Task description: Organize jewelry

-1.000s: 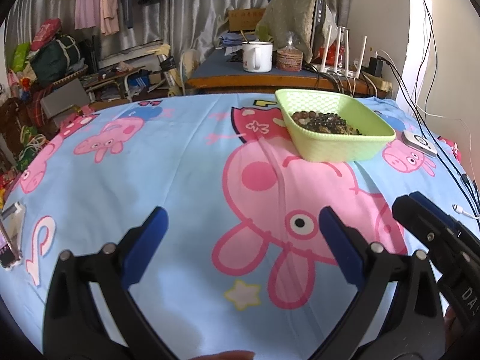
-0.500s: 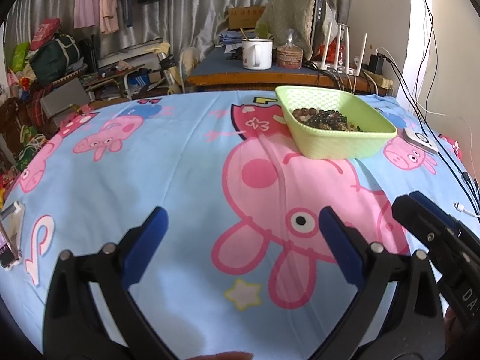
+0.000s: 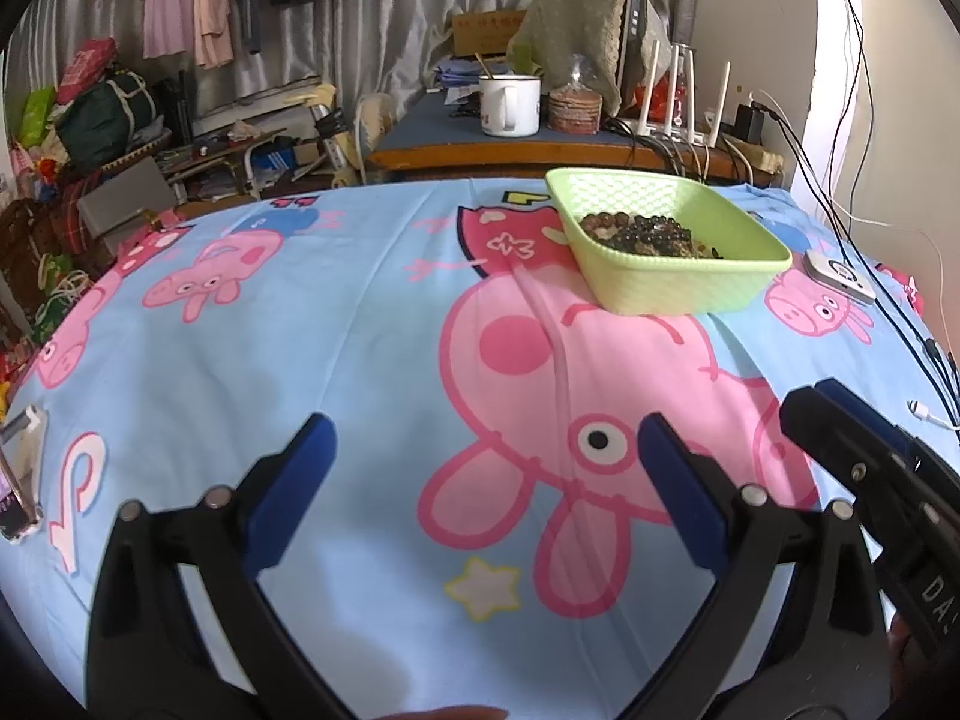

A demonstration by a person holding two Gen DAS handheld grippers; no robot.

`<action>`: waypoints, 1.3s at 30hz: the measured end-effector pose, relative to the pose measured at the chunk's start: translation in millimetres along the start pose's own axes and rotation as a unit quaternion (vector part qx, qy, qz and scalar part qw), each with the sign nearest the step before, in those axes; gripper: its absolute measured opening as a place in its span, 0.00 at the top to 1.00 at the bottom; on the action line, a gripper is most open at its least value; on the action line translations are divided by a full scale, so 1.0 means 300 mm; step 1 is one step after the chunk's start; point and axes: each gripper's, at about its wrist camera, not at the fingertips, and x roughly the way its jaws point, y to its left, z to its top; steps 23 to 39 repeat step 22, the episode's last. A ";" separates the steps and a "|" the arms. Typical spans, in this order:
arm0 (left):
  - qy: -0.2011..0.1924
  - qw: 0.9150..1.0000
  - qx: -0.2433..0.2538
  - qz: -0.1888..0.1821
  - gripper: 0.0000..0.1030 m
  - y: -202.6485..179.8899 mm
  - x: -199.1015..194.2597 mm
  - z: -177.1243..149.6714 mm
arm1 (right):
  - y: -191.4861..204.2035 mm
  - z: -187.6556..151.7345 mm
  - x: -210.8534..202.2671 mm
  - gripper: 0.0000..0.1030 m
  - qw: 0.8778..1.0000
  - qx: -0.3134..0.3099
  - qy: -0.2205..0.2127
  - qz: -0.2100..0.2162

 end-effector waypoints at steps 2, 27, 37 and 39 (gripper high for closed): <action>0.000 1.000 0.000 0.000 0.06 -0.001 0.000 0.000 | 0.001 -0.006 0.000 1.00 1.000 0.000 0.000 0.000; 0.014 1.000 0.001 -0.012 0.06 0.003 0.026 0.025 | -0.004 -0.017 0.035 0.91 1.000 -0.004 0.012 -0.012; 0.014 1.000 0.001 -0.012 0.06 0.003 0.026 0.025 | -0.004 -0.017 0.035 0.91 1.000 -0.004 0.012 -0.012; 0.014 1.000 0.001 -0.012 0.06 0.003 0.026 0.025 | -0.004 -0.017 0.035 0.91 1.000 -0.004 0.012 -0.012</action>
